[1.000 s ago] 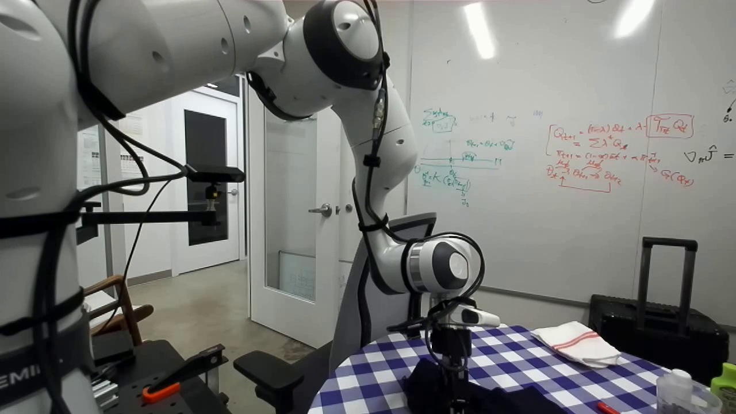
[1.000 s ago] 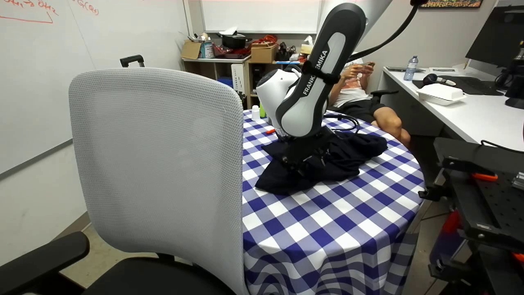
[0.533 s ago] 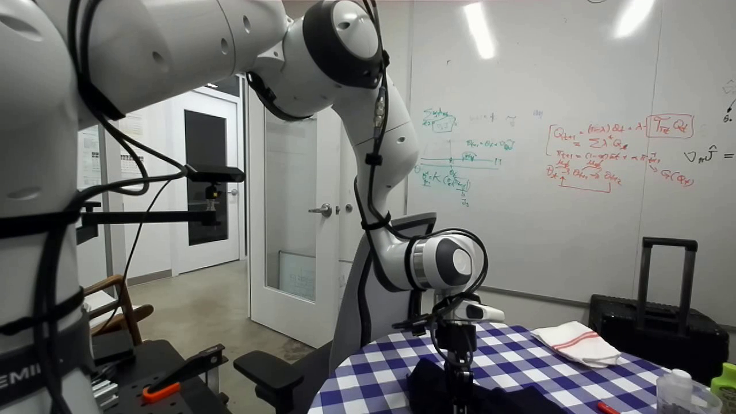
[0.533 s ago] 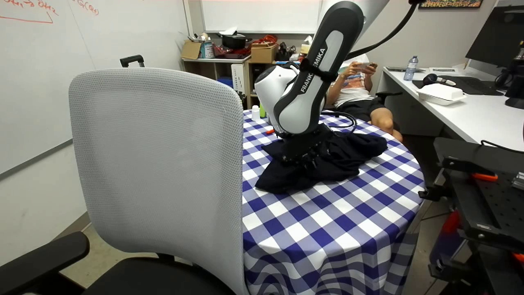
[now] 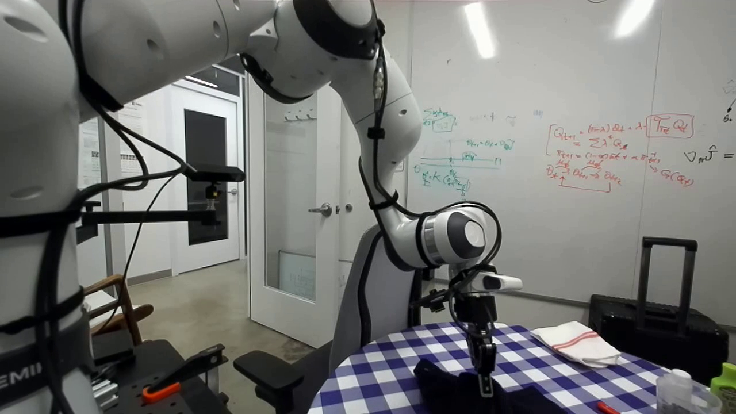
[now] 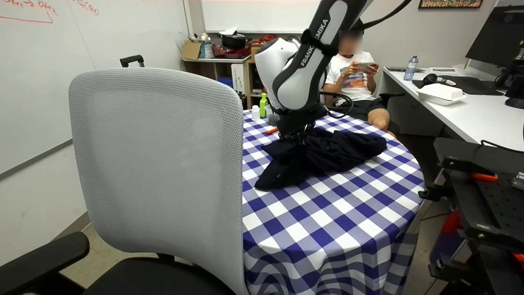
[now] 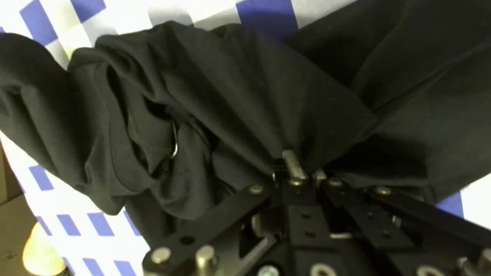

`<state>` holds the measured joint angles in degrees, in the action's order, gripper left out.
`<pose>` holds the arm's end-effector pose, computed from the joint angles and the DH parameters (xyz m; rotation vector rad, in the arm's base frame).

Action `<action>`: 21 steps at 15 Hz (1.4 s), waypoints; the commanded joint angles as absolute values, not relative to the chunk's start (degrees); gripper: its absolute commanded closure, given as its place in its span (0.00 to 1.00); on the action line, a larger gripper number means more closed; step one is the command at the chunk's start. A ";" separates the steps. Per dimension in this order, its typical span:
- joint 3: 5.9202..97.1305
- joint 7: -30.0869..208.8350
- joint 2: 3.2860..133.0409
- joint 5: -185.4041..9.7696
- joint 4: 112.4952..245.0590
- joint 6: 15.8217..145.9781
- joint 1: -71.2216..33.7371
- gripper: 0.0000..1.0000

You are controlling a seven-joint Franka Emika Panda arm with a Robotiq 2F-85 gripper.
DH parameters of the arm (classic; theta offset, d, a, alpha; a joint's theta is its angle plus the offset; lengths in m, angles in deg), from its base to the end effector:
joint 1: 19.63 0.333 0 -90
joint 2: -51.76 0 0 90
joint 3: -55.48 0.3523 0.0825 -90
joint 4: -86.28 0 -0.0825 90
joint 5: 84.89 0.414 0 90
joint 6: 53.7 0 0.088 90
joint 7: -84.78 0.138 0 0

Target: Put the black shirt on the chair

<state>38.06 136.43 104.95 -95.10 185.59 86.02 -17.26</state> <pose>0.6404 -0.1753 0.0202 2.4558 -1.2195 -0.1047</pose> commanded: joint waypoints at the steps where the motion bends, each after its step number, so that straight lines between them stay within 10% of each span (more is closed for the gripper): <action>1: 34.54 137.65 98.58 -96.16 189.04 88.51 -14.40 0.99; 21: 33.09 152.28 79.49 -113.65 177.79 79.36 -5.25 0.99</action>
